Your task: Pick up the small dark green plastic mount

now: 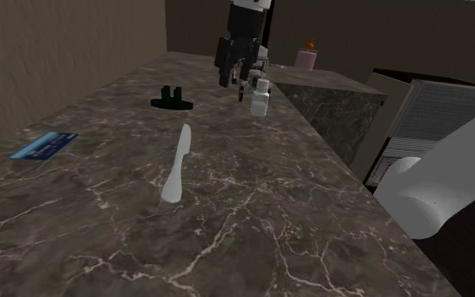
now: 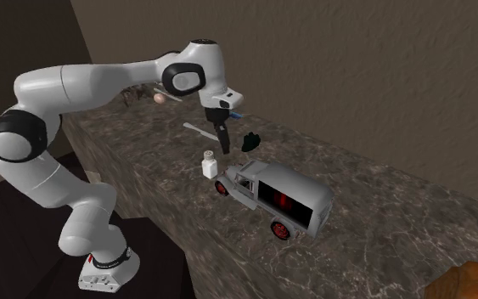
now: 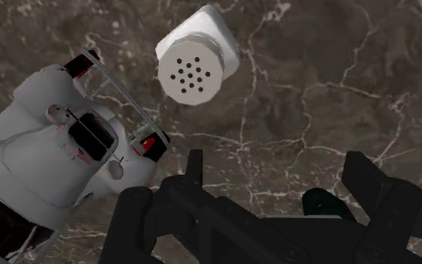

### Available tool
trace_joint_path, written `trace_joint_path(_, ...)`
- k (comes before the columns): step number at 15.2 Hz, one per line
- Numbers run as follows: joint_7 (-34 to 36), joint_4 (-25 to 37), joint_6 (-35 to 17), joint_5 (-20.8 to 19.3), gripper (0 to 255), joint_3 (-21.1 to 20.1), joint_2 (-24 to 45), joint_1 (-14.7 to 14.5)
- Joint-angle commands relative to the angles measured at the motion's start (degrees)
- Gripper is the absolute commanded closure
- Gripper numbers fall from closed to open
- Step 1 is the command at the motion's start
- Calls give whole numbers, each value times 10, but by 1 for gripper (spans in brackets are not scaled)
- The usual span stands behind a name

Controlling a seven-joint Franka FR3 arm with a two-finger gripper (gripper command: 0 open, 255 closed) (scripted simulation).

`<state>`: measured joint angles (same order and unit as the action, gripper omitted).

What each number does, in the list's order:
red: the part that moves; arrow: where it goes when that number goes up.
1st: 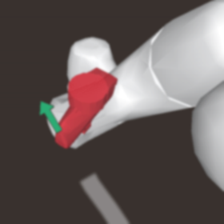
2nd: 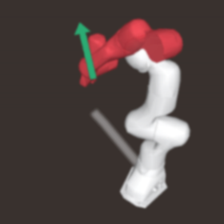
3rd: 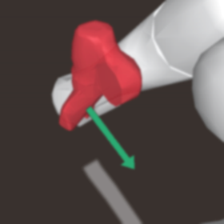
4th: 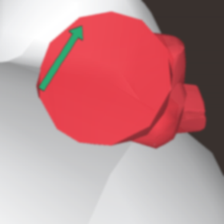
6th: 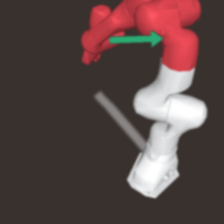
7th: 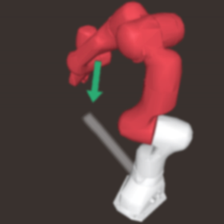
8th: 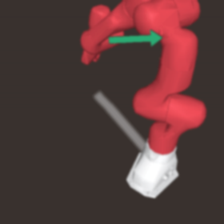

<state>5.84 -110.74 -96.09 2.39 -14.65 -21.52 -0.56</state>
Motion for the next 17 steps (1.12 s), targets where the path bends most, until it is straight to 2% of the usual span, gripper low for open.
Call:
trace_joint_path(1, 24, 44, 5, -4, 0, -15, 47, 1)
trace_joint_path(7, 103, 201, 35, -38, 0, -59, 204, -11)
trace_joint_path(11, 154, 340, 77, -74, 0, -77, 324, -39)
trace_joint_path(12, 159, 359, 83, -79, 0, -78, 339, -44)
trace_joint_path(17, 157, 300, 38, -73, 0, -76, 324, -39)
